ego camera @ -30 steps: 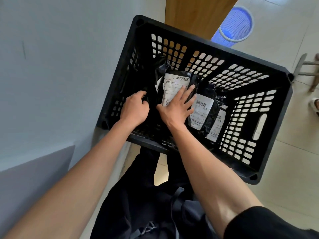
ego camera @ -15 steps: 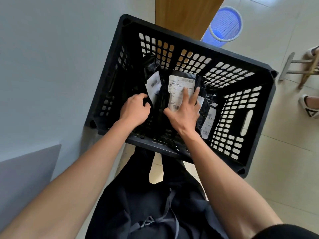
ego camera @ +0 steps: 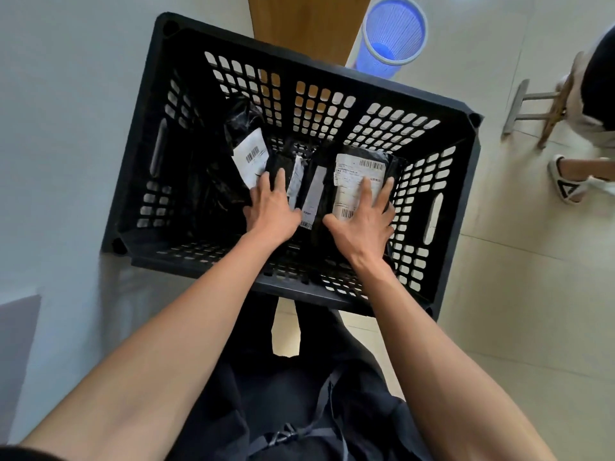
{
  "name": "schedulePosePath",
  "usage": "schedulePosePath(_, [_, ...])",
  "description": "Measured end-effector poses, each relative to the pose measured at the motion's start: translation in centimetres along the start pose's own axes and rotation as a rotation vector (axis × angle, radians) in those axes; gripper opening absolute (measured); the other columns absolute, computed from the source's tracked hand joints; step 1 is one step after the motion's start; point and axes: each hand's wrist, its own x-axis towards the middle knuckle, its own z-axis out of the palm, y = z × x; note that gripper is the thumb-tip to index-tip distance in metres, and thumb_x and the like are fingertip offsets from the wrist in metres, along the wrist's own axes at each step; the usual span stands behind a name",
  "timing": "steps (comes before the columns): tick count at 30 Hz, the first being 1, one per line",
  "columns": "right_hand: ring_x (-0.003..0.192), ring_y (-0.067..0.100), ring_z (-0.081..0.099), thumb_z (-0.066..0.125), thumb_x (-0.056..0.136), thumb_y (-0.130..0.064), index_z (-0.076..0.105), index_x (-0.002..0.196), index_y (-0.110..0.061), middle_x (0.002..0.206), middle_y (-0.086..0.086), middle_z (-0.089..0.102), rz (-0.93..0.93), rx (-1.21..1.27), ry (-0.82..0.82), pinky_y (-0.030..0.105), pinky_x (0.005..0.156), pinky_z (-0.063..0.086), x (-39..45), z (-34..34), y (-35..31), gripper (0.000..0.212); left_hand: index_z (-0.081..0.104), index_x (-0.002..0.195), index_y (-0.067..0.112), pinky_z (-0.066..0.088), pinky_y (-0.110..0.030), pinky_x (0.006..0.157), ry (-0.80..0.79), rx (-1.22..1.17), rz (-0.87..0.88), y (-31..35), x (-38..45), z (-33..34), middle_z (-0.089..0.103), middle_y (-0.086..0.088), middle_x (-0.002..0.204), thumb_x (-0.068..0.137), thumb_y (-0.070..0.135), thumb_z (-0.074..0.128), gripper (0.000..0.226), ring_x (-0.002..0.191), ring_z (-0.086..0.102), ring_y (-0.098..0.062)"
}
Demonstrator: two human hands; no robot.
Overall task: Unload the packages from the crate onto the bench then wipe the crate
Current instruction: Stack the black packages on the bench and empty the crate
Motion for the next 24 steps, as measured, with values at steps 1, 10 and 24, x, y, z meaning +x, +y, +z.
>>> schedulePosePath(1, [0.146,0.049,0.015,0.066,0.071,-0.059,0.012,0.157,-0.033,0.168,0.001,-0.016,-0.003,-0.005,0.000,0.072,0.111,0.026,0.0,-0.1,0.2,0.106,0.003,0.161,0.027,0.034,-0.061,0.112,-0.019,0.018,-0.007,0.2,0.1,0.3,0.004,-0.004,0.167,0.090,0.036,0.068,0.096,0.150,0.014,-0.033])
schedulePosePath(10, [0.145,0.050,0.015,0.064,0.069,-0.062,0.013,0.156,-0.033,0.167,0.002,-0.017,-0.045,-0.016,-0.016,0.072,0.107,0.030,0.3,0.6,0.6,0.105,-0.003,0.158,0.047,0.035,-0.063,0.109,-0.040,0.122,-0.070,0.3,1.5,1.2,-0.005,-0.008,0.166,0.089,0.016,0.070,0.105,0.149,0.011,-0.038])
schedulePosePath(24, [0.144,0.050,0.016,0.060,0.067,-0.064,0.018,0.155,-0.039,0.168,0.002,-0.015,-0.155,-0.012,-0.011,0.071,0.108,0.031,-0.5,-0.7,0.8,0.101,-0.003,0.155,0.055,0.051,-0.040,0.079,0.184,-0.007,-0.003,-0.3,-0.8,-1.8,0.028,-0.013,0.151,0.092,0.010,0.065,0.103,0.101,0.056,-0.031])
